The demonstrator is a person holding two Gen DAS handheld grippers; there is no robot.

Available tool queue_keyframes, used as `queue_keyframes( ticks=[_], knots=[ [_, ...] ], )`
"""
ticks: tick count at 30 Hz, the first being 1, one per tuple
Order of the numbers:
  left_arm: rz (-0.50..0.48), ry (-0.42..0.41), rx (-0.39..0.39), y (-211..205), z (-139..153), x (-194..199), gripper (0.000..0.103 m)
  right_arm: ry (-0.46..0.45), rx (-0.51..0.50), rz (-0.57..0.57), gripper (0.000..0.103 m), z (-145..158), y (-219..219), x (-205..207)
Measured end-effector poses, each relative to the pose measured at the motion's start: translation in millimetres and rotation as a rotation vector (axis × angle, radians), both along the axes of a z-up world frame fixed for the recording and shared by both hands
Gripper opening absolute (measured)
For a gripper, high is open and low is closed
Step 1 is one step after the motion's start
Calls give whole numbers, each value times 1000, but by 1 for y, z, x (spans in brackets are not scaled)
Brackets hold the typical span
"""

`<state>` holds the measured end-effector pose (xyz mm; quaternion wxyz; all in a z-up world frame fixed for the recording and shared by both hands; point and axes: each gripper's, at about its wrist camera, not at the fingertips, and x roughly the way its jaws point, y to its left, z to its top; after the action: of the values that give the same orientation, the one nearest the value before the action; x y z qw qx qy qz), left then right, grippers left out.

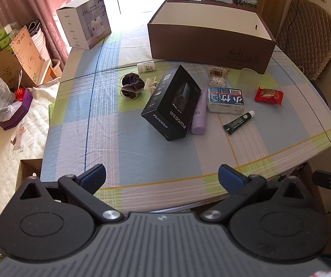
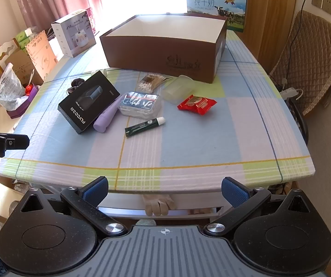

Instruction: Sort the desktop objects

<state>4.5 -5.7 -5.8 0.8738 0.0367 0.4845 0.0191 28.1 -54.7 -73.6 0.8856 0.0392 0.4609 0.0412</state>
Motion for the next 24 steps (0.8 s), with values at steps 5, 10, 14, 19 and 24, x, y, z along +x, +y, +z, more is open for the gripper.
queue_keyframes(
  ticks=[5, 10, 14, 19, 24],
  knots=[
    [-5, 3, 1, -2, 0, 2, 102, 3, 0, 0, 101, 0, -2, 0],
    [-8, 7, -1, -2, -1, 3, 102, 10, -3, 0, 101, 0, 0, 5],
    [-10, 11, -2, -2, -2, 4, 102, 10, -3, -1, 101, 0, 0, 6],
    [-12, 12, -3, -2, -4, 5, 102, 11, -2, -2, 101, -1, -1, 6],
    [-12, 14, -4, -2, -4, 7, 102, 11, -3, -1, 101, -1, -1, 7]
  ],
)
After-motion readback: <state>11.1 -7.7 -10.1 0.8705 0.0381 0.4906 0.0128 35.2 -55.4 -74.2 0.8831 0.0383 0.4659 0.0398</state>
